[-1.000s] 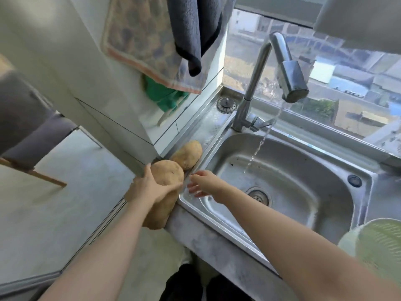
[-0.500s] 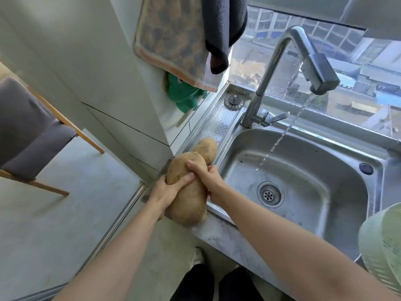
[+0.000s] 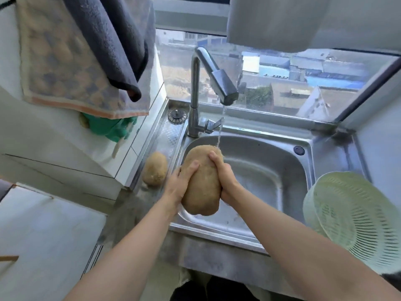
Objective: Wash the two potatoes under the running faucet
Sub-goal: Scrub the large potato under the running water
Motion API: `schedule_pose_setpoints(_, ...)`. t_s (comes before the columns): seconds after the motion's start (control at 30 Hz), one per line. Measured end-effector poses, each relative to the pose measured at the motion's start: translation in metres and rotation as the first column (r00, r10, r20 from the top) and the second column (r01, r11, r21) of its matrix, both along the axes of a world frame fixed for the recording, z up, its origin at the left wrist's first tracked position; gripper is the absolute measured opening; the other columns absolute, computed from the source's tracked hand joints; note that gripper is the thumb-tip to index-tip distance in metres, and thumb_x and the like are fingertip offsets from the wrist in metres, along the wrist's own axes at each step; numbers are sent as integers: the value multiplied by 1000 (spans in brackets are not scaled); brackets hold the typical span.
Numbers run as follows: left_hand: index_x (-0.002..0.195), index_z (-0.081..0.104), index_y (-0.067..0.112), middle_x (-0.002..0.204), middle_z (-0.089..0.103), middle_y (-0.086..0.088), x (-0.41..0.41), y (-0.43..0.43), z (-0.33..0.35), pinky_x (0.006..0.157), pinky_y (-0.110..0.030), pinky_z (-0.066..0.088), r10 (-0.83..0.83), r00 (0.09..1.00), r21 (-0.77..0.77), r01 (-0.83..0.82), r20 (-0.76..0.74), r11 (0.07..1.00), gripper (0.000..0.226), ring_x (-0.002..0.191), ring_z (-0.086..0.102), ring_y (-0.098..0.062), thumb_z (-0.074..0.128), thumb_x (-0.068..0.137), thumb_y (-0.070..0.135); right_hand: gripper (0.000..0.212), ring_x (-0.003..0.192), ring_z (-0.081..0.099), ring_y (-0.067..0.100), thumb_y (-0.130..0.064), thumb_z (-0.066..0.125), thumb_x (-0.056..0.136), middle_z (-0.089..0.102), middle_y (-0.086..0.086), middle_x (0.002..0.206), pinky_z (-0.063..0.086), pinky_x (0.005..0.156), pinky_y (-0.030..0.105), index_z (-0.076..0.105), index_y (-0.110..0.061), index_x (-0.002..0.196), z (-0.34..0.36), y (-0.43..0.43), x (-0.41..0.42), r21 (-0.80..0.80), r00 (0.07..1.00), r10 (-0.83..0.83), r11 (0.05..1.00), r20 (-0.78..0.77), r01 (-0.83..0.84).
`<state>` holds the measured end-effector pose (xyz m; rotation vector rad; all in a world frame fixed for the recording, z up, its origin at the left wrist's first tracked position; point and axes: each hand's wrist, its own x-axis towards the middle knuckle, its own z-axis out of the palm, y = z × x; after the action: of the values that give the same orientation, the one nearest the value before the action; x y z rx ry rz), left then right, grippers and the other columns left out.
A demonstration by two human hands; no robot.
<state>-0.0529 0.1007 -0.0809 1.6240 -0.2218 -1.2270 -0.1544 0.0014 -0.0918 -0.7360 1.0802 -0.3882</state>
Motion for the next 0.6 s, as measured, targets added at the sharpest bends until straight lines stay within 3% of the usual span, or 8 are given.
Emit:
schedule_pose_setpoints(0.1,129,63,15,121,72,-16,-15,-23,1,82,-51,61,10,987,-42,-17,-160,999,76,104,73,-33,80,70,61,98,102,73,28,-67,78,60,69,16,121,61,66,36,52,-5,131,3,-22,-12,-12,1000,-14,1000,-5,14)
schedule_pose_setpoints(0.2,122,68,11,108,76,-17,-23,-40,2,67,-43,62,44,953,-60,-65,-301,996,52,91,76,-31,72,84,46,72,103,69,26,-60,62,86,64,14,121,59,66,34,47,-3,128,7,-44,-11,-74,994,55,995,-95,-62)
schedule_pose_setpoints(0.3,118,69,10,102,78,-17,-24,-53,-2,59,-39,61,105,934,-49,-130,-343,990,47,80,77,-30,67,88,47,64,107,64,26,-57,42,98,59,14,128,55,70,34,44,-5,133,13,-63,-3,-109,961,166,975,-221,-193)
schedule_pose_setpoints(0.37,122,69,10,109,76,-19,-22,-58,-11,66,-42,62,134,937,-34,-153,-324,988,55,91,76,-33,69,86,50,62,125,54,32,-50,32,102,51,18,142,49,96,45,40,-2,140,15,-57,2,-250,902,209,915,-378,-317)
schedule_pose_setpoints(0.43,125,70,13,117,74,-19,-19,-60,-20,82,-48,61,155,944,-8,-165,-292,986,68,104,73,-36,76,75,58,65,145,32,35,-43,32,103,32,21,157,28,119,46,27,1,151,12,-37,1,-452,829,194,762,-525,-464)
schedule_pose_setpoints(0.5,126,70,15,120,72,-19,-15,-60,-27,93,-52,57,151,948,1,-157,-279,988,82,110,71,-37,83,61,64,66,154,12,31,-38,32,105,15,19,165,13,125,42,14,-2,157,8,-25,1,-560,786,198,603,-585,-568)
schedule_pose_setpoints(0.53,126,69,15,121,72,-19,-12,-60,-31,95,-54,56,156,948,4,-161,-276,987,88,110,70,-37,85,55,65,64,154,12,31,-36,30,105,16,18,165,14,124,42,15,-2,157,6,-31,6,-560,774,214,581,-595,-591)
schedule_pose_setpoints(0.6,125,69,14,118,74,-19,-5,-61,-35,97,-56,55,169,949,18,-170,-264,985,95,109,71,-37,88,48,66,55,145,31,37,-32,29,103,35,22,155,28,115,43,32,-1,149,5,-52,19,-480,778,252,666,-576,-571)
